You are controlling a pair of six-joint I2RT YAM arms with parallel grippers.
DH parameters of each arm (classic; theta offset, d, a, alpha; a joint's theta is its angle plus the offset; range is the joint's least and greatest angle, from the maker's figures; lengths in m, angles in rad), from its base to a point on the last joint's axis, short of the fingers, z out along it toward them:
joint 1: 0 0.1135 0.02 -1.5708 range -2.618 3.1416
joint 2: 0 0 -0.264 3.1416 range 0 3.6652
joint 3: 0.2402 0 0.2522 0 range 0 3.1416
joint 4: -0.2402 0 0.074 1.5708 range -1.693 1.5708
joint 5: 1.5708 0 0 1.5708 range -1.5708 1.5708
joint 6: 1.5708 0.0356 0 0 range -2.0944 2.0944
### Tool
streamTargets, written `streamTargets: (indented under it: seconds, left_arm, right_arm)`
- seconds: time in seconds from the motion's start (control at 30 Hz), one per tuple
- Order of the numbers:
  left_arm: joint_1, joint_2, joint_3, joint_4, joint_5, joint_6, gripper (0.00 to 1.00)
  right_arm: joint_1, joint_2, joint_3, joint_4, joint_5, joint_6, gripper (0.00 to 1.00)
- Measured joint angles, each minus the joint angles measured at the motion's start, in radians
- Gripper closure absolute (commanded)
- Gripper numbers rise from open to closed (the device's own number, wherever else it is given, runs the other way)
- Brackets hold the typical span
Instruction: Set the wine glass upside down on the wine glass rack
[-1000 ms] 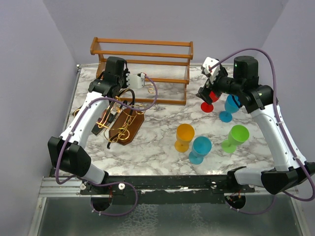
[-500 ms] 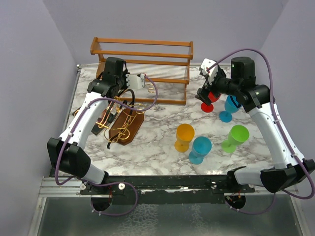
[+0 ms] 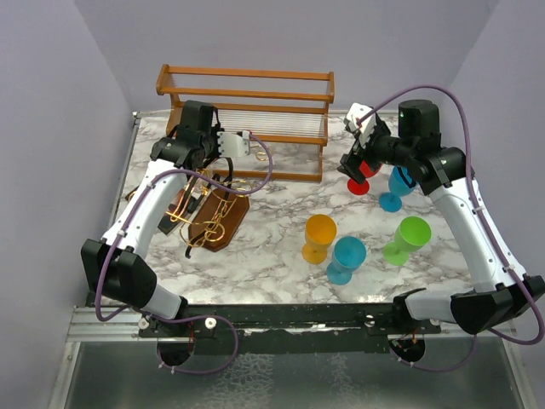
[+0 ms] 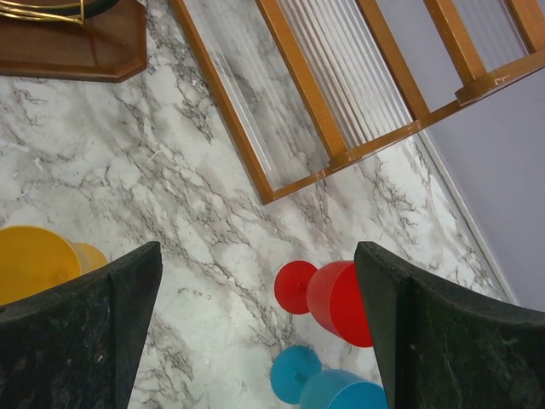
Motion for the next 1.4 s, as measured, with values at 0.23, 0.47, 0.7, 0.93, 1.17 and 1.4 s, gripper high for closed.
streamTargets:
  seconds: [0.23, 0.47, 0.7, 0.93, 1.17, 1.4]
  left_arm:
    - [0.001, -0.013, 0.000, -0.024, 0.002, -0.001, 0.81]
    - [0.001, -0.018, 0.018, -0.048, 0.023, -0.016, 0.76]
    - [0.001, -0.030, 0.037, -0.060, 0.043, -0.032, 0.71]
    - [0.001, -0.032, 0.084, -0.105, 0.086, -0.060, 0.63]
    - [0.001, -0.048, 0.146, -0.147, 0.138, -0.102, 0.56]
    - [0.001, -0.054, 0.246, -0.157, 0.206, -0.223, 0.39]
  right_arm:
    - [0.000, 0.000, -0.005, 0.001, 0.002, 0.000, 0.05]
    - [0.000, 0.000, -0.022, 0.002, 0.021, 0.001, 0.05]
    - [0.000, 0.000, -0.022, 0.003, 0.032, 0.002, 0.05]
    - [-0.001, 0.000, -0.022, 0.002, 0.041, 0.012, 0.05]
    - [-0.011, 0.000, -0.022, 0.003, 0.045, 0.031, 0.06]
    - [-0.091, 0.000, -0.023, 0.053, 0.072, 0.126, 0.08]
